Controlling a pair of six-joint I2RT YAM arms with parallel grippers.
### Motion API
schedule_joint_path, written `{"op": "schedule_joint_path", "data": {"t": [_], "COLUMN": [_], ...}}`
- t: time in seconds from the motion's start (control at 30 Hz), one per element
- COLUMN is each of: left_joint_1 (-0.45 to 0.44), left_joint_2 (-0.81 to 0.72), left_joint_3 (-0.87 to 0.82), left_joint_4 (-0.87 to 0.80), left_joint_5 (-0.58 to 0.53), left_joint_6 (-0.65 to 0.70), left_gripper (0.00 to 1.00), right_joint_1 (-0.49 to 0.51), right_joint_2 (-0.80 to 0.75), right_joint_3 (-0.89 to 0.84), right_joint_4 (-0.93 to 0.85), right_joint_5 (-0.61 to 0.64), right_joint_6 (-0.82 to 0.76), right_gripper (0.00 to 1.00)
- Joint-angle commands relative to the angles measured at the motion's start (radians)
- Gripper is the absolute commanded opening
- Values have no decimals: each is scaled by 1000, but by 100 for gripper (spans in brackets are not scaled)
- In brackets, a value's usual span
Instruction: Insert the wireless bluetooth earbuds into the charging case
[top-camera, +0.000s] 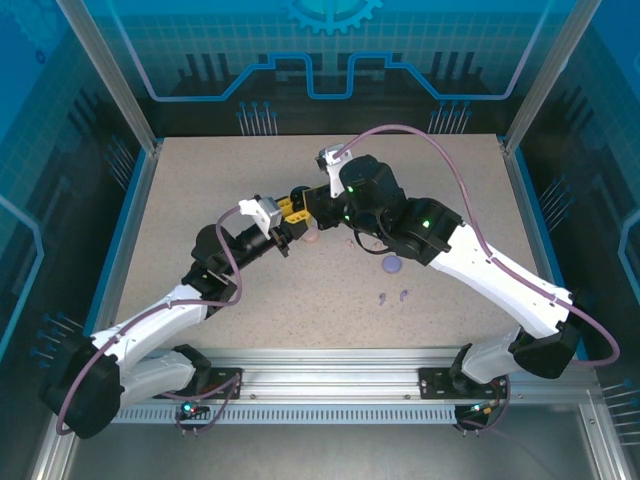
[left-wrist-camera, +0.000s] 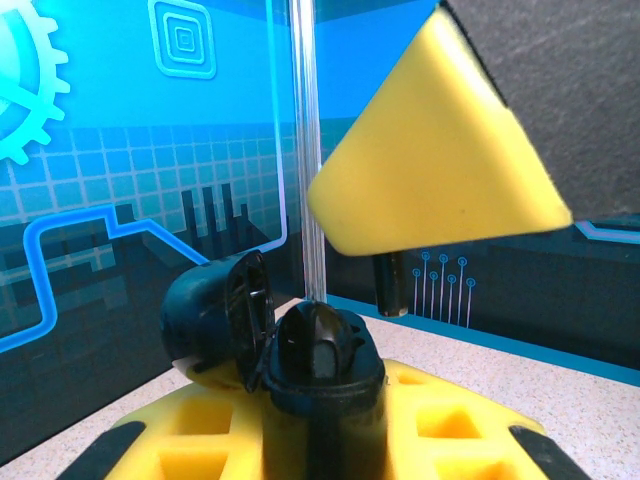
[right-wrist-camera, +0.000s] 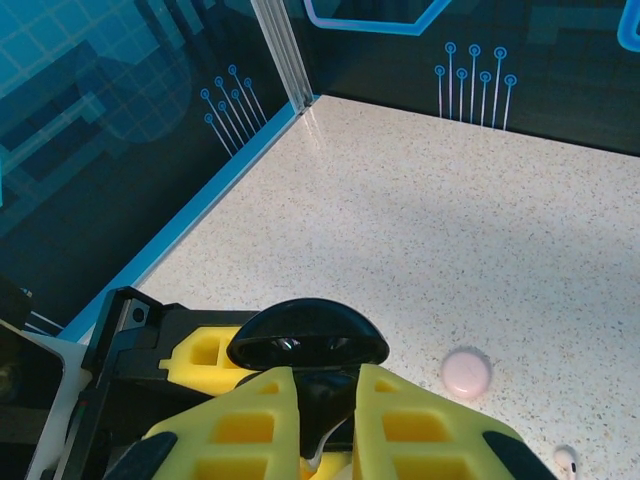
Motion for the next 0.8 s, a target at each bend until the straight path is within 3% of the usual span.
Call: {"op": "schedule_joint_path", "data": {"t": [0.0, 0.77], "left_joint_1": [-6, -5], "left_joint_2": [-9, -28], "left_joint_3": [12, 12], "left_joint_4": [20, 19], "left_joint_5": [14, 14], "left_joint_6": [21, 19], "left_gripper": [0, 0], "right_joint_1": [12, -31], "right_joint_2": [-2, 30], "right_joint_3": [36, -13], "right_joint_4": [9, 28], "right_joint_5": [16, -28], "right_joint_6": [-3, 34], "right_gripper": [15, 13]}}
